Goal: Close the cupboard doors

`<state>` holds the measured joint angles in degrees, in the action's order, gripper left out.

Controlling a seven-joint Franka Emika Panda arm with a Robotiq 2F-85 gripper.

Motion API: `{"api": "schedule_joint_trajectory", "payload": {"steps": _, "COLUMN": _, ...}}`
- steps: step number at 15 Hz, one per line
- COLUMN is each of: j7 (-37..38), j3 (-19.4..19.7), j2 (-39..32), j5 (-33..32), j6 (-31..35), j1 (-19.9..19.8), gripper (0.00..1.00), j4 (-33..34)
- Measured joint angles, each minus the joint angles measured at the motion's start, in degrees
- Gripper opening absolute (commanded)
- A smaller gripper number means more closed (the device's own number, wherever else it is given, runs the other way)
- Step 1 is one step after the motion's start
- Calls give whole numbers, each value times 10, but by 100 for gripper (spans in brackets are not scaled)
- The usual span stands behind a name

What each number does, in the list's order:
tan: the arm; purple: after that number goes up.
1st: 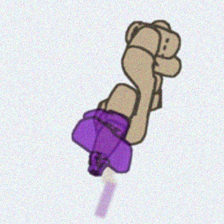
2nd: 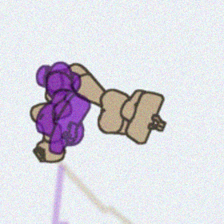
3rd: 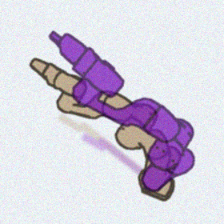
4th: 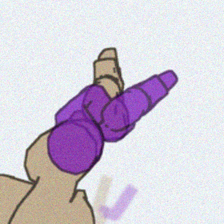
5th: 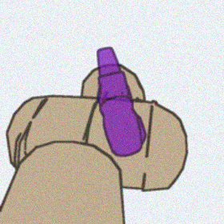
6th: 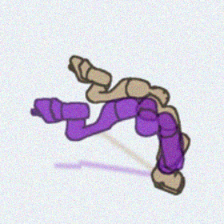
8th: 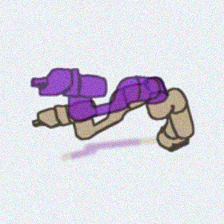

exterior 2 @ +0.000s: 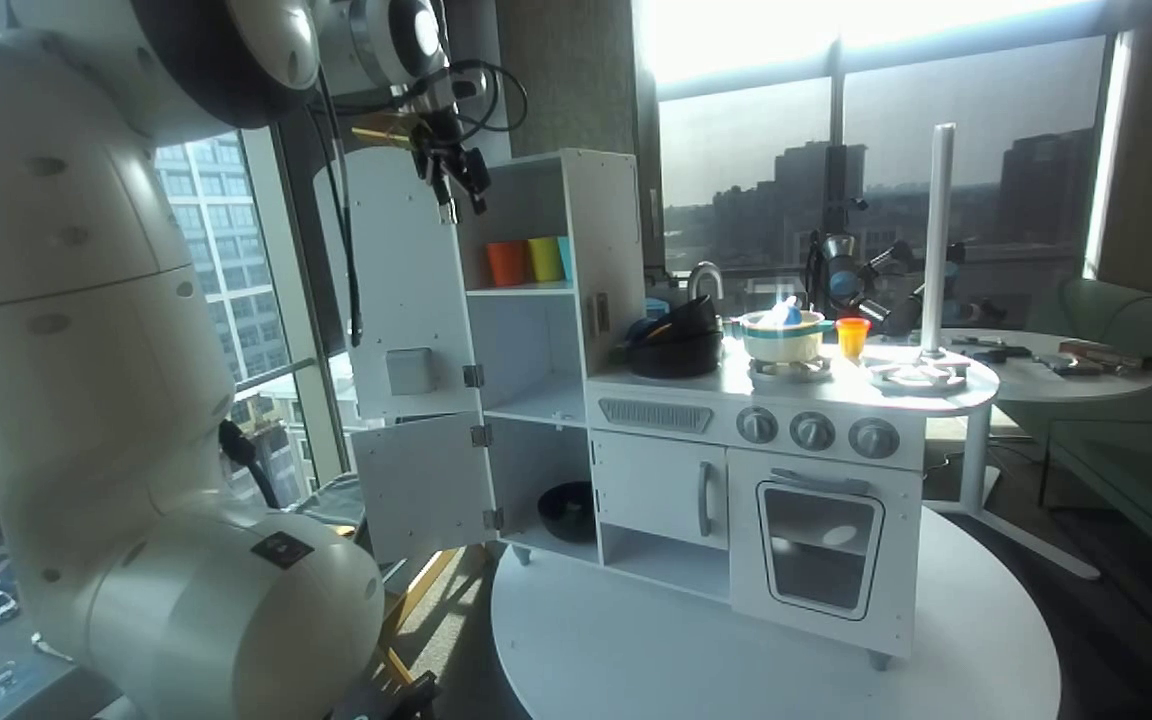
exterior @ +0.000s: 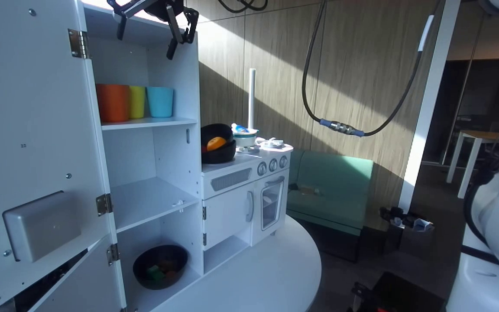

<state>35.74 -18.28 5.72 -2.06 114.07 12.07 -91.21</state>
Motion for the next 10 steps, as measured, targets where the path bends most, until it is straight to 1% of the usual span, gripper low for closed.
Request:
{"api": "schedule_joint_trajectory", "payload": {"steps": 3, "j7": 0, "j3": -2, "j2": -3, "j5": 5, "j6": 2, "j1": 6, "gripper": 100, "j4": 0}}
{"api": "schedule_joint_trajectory", "payload": {"steps": 6, "j7": 8, "j3": -27, "j2": -19, "j5": -7, "j6": 0, "j1": 30, "gripper": 100, "j4": 39}}
{"api": "schedule_joint_trajectory", "payload": {"steps": 8, "j7": 29, "j3": -44, "j2": -39, "j5": -41, "j6": -5, "j1": 47, "gripper": 100, "j4": 86}}
{"api": "schedule_joint_trajectory", "payload": {"steps": 10, "j7": 50, "j3": -53, "j2": -66, "j5": -91, "j6": -11, "j1": 65, "gripper": 100, "j4": 138}}
